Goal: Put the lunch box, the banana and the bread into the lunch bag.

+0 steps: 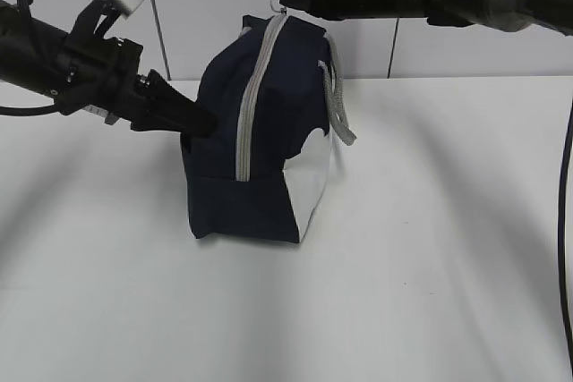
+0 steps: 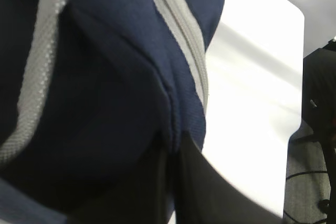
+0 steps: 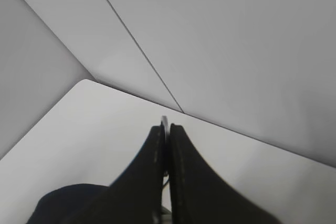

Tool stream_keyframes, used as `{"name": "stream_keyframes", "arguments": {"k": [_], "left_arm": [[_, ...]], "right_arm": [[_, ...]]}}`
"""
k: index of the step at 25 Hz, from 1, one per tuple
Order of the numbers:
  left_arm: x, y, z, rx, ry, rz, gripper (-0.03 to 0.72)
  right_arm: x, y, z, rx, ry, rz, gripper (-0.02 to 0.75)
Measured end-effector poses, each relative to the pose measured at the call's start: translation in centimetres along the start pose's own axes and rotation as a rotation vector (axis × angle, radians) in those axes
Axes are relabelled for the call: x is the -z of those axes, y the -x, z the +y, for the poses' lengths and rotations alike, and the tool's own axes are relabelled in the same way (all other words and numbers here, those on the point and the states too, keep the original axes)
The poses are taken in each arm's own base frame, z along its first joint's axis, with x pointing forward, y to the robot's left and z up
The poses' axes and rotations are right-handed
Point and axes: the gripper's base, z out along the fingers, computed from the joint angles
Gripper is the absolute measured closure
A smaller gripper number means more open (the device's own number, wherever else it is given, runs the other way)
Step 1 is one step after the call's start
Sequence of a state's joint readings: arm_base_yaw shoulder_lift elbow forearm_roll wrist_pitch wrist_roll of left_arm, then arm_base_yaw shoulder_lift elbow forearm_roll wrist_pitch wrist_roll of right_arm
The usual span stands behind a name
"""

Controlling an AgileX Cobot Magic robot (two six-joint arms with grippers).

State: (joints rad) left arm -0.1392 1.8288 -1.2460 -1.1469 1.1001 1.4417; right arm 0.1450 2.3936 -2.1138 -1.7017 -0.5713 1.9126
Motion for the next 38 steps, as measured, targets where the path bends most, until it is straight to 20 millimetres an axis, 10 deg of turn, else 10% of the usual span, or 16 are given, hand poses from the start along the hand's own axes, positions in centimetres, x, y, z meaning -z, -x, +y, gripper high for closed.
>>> {"name": "stream_keyframes", "arguments": {"k": [22, 31, 38], "left_arm": [[1.1, -0.2, -0.9, 0.047, -0.01, 0.078, 0.664], [6.9, 1.8, -0.7, 0.267, 0.069, -0.127, 0.369], [7.3, 4.4, 1.1, 0.449, 0.242, -0.421, 0.321]], "right_arm": [[0.1, -0.2, 0.7, -0.022, 0.09, 0.025, 0.754], [0.1, -0.3, 0.8, -0.022, 0.112, 0.035, 0.754], [0.1, -0.3, 0.9, -0.022, 0.121, 0.038, 0.754]]}}
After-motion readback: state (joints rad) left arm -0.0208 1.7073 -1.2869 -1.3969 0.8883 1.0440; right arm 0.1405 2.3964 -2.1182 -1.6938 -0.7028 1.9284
